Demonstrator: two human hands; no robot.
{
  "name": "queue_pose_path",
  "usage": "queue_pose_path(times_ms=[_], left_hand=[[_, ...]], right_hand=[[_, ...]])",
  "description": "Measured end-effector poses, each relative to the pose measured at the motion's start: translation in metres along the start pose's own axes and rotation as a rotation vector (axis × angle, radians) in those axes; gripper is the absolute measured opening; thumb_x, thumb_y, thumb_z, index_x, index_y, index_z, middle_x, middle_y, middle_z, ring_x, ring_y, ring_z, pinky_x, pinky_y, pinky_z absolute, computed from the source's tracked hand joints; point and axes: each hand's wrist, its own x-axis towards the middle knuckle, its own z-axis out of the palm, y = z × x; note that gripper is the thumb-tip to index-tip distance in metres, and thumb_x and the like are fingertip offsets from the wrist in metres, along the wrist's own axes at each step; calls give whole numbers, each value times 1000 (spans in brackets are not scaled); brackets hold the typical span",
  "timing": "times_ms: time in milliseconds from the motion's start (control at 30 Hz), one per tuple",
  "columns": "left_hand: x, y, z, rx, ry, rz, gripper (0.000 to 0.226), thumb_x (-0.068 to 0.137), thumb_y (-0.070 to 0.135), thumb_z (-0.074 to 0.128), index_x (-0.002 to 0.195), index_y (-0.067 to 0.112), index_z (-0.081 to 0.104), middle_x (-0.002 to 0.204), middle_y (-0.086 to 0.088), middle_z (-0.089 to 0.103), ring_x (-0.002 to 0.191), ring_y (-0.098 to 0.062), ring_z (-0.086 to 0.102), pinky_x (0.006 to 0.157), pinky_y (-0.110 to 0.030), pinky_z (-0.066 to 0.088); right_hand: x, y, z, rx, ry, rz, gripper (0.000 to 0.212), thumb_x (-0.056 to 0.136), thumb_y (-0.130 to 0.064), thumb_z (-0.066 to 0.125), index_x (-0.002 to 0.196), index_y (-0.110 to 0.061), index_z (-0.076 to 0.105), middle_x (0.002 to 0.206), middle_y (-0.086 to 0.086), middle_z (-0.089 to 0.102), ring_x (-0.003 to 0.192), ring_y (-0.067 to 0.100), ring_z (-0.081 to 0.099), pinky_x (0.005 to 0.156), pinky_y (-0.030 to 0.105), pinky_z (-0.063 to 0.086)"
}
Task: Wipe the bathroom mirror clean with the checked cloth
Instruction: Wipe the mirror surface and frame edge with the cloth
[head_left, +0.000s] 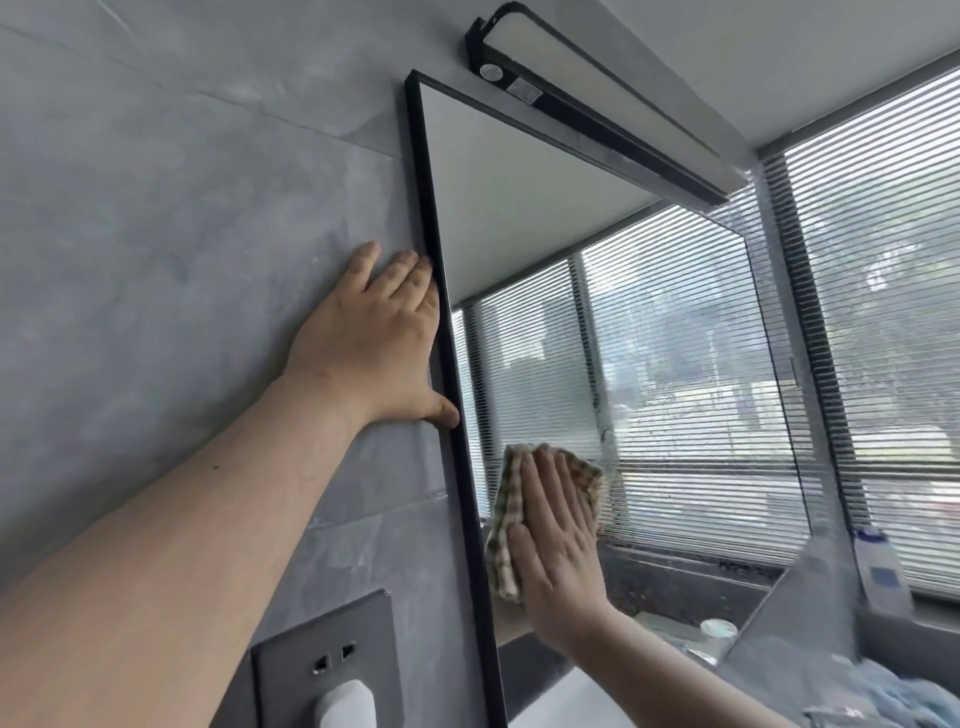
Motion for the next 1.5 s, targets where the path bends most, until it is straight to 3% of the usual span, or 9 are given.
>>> queue_pose_path(times_ms=[200,367,500,633,767,900,1133,1400,1500], left_hand=[[0,-1,3,5,17,6,135,60,97,39,156,4,19,166,-12,14,154,-24,6,124,-50,1],[1,0,5,1,25,10,136,59,98,39,156,5,19,166,-11,14,154,-23,6,124,-50,1],[2,-1,4,-4,36,16,136,58,98,41,156,5,21,166,-11,15,154,-23,7,124,-50,1],[1,-1,3,-5,41,16,138,56,98,40,155,4,22,165,-12,17,154,-23,9,124,-51,2],[1,-1,3,-22,38,12,138,57,98,42,156,4,21,165,-12,16,154,-24,8,124,-52,2],[1,0,4,-25,35,15,138,58,97,44,155,3,21,165,-13,17,154,-25,10,124,-53,3],[-3,1,-2,-33,6,0,137,59,96,44,155,2,21,165,-14,18,154,-26,10,124,-52,3],[-3,3,2,-20,-30,-9,130,67,93,45,157,3,14,166,-14,8,155,-26,1,124,-52,-2],[-3,4,3,-10,-30,-15,130,67,93,45,157,4,13,167,-14,8,155,-25,1,124,-51,-2]], right_hand=[[53,41,-4,-24,120,164,64,100,-50,8,156,-20,17,165,-2,14,153,6,2,124,33,4],[105,101,-18,10,170,442,77,91,-55,5,157,-18,20,165,-2,15,152,7,6,124,32,-1],[114,112,-17,28,177,518,65,97,-43,14,157,-18,20,165,-1,18,152,9,9,122,26,-5],[105,95,-21,70,150,540,71,93,-51,10,158,-21,17,166,-3,13,152,7,4,122,27,-6],[66,65,-16,110,117,489,82,85,-62,6,158,-24,13,165,-8,8,148,-3,-2,116,16,-12],[18,33,-9,81,16,401,70,90,-57,7,154,-30,2,162,-14,-3,142,-14,-16,114,14,-17],[-53,-16,-4,48,-163,278,65,94,-46,11,154,-30,-9,163,-13,-17,150,3,-17,120,24,-16],[-47,-16,3,46,-67,120,66,99,-32,24,159,-30,-5,168,-1,-1,154,20,1,122,43,6],[-11,-25,-7,35,-80,-21,64,100,-35,26,159,-30,0,167,0,5,154,19,3,123,40,5]])
